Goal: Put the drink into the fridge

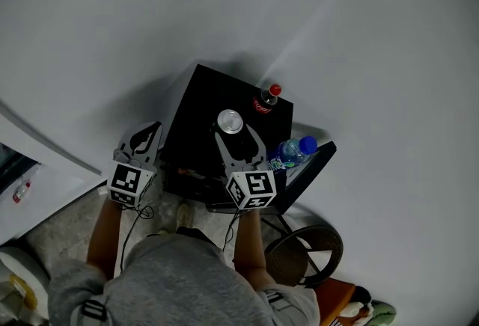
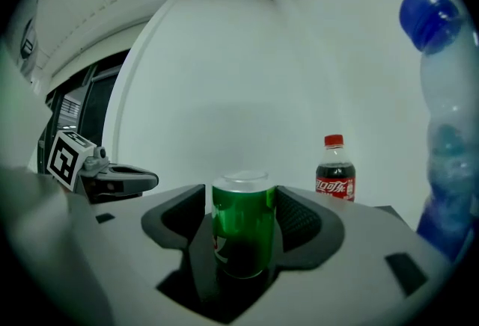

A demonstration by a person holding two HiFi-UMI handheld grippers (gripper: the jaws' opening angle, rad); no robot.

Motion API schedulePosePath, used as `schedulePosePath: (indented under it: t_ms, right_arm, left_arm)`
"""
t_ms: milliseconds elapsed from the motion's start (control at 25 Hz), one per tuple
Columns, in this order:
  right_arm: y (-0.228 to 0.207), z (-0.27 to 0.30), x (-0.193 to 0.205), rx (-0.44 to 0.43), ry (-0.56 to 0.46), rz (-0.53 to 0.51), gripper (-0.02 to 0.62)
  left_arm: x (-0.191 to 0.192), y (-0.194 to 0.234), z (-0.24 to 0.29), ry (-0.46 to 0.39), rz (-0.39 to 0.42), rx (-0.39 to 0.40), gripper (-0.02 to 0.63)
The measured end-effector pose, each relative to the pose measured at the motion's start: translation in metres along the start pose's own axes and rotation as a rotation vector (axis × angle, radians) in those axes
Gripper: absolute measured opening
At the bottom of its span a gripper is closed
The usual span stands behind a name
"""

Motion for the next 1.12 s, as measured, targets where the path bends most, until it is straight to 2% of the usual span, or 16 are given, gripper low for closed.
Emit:
schedulePosePath:
  t_ms: [280, 560, 1120]
  right_arm:
    - [-0.003, 0.021, 0.001, -0.039, 0.017, 0.003, 0.316]
    - [-0.002, 0.036, 0.001, -0.082, 0.038, 0.009, 0.327]
    - [-0.003, 0.041, -0.001, -0.1, 0.027, 0.002, 0.335]
  left_arm:
    - [0.007, 0.014, 0.006, 0.025, -0.009, -0.044, 0.005]
    - [0.006, 0.019, 0.016, 0.019, -0.012, -0.052, 0.005]
    - [0.006, 0.024, 0.017, 0.027, -0.017, -0.072, 0.005]
Point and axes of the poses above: the fingertips, and each gripper's own axes: z forward along the fingers, y to its left, x out of its underside, the point moved 3 cm from there along -z, backward along the fingers, and after that the axes turned 6 degrees about z, right-handed, at the moved point
